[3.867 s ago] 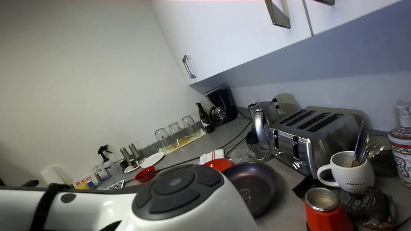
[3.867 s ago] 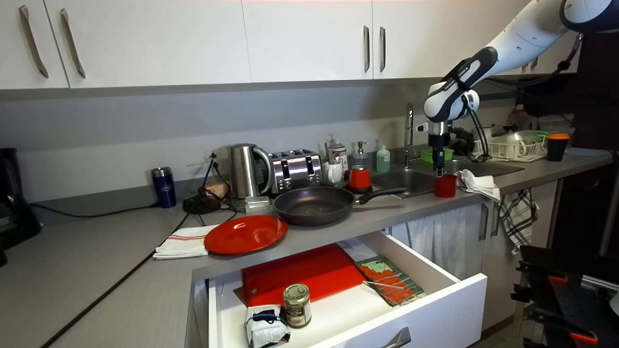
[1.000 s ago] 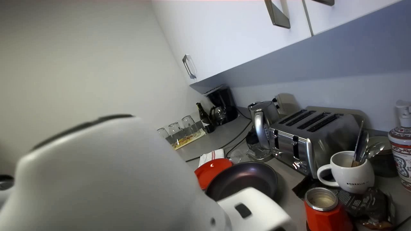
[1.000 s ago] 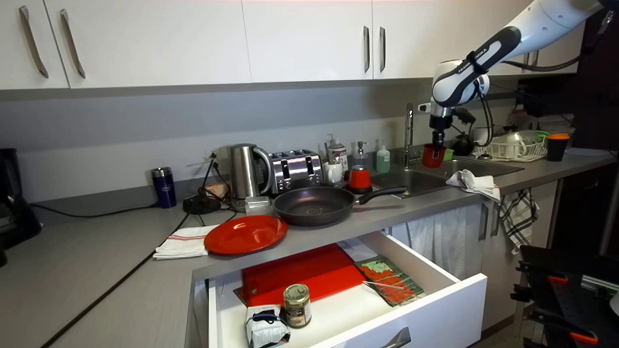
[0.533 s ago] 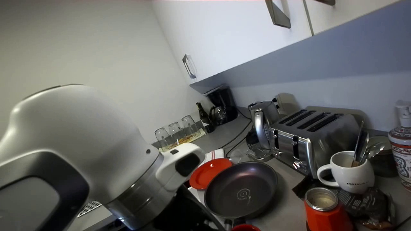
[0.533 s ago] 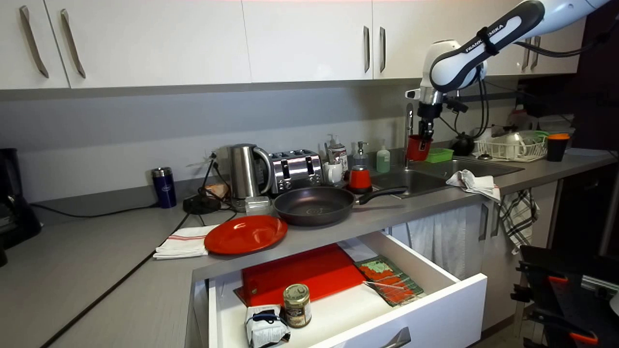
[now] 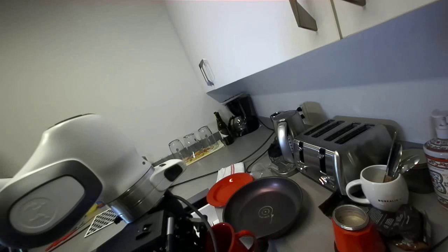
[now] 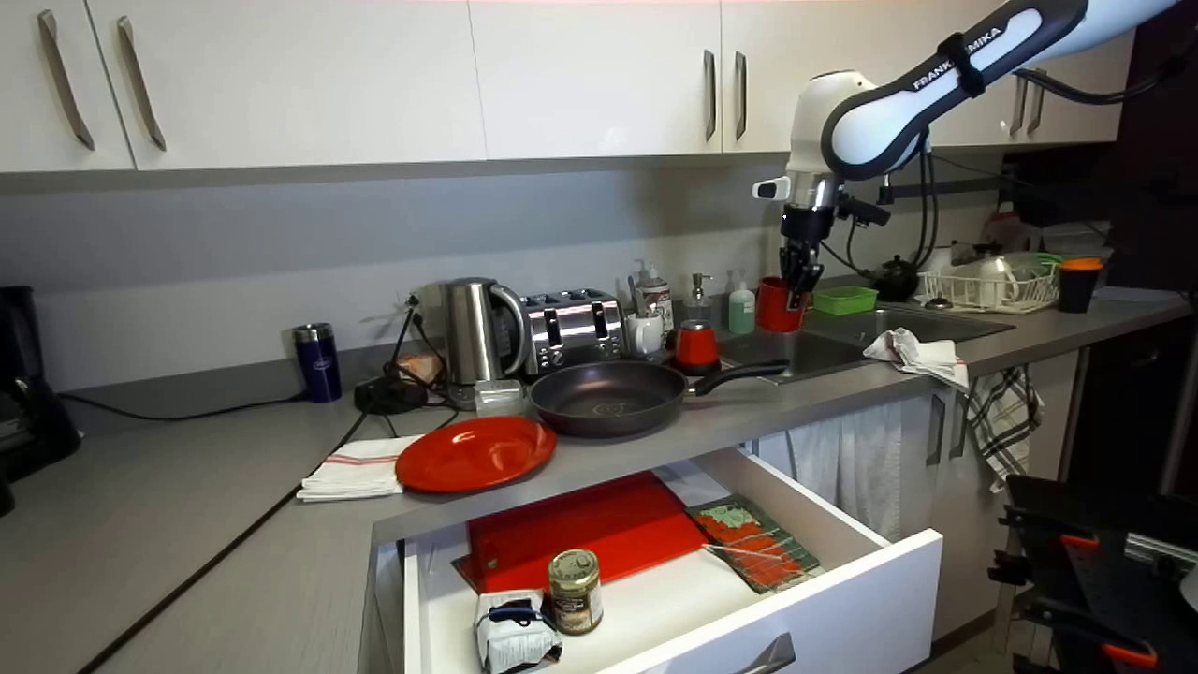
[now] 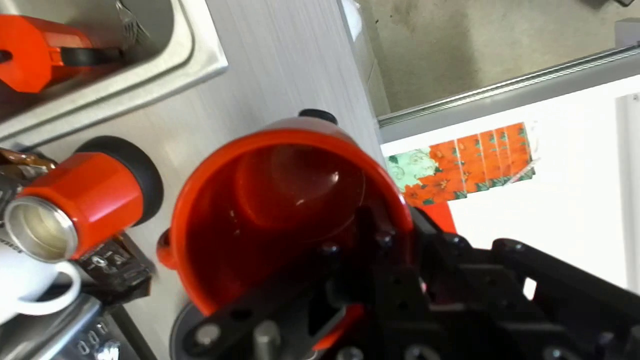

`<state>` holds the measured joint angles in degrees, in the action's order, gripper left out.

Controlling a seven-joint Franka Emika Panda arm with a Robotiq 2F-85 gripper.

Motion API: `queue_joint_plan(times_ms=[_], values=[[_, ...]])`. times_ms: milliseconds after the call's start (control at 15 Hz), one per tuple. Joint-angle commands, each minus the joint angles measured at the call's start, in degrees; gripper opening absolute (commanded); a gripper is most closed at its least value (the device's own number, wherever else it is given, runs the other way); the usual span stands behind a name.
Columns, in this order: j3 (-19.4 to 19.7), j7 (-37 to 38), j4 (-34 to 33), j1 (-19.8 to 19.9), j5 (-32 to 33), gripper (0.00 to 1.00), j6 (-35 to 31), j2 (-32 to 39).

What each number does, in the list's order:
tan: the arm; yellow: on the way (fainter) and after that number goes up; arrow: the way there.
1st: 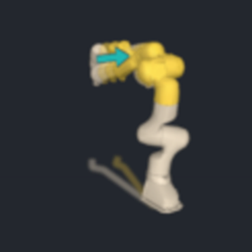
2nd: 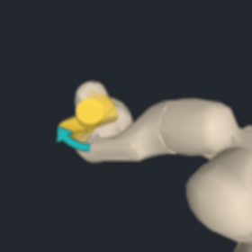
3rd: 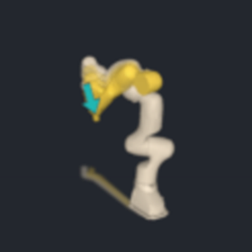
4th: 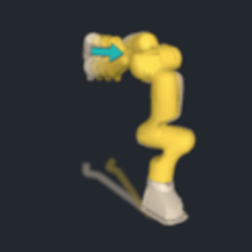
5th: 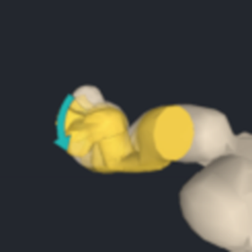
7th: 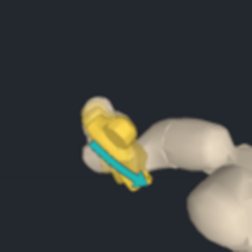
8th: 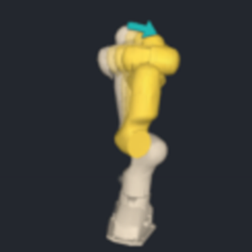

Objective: Pick up the red cup and put it in the drawer

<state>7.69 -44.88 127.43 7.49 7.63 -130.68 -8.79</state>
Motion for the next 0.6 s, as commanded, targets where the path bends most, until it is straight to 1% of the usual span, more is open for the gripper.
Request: queue_joint_plan(times_ms=[0, 333, 467, 533], values=[[-1.97, 1.83, 3.36, -2.62, 2.26, 0.06, -0.19, -2.12], [-5.07, 3.42, 5.85, -5.86, 3.02, 0.06, -0.82, -2.03], [-5.74, 4.12, 6.73, -6.6, 3.22, 0.05, -1.3, -2.23], [-4.96, 2.58, 4.71, -6.48, 1.64, 0.07, -0.29, -0.22]])
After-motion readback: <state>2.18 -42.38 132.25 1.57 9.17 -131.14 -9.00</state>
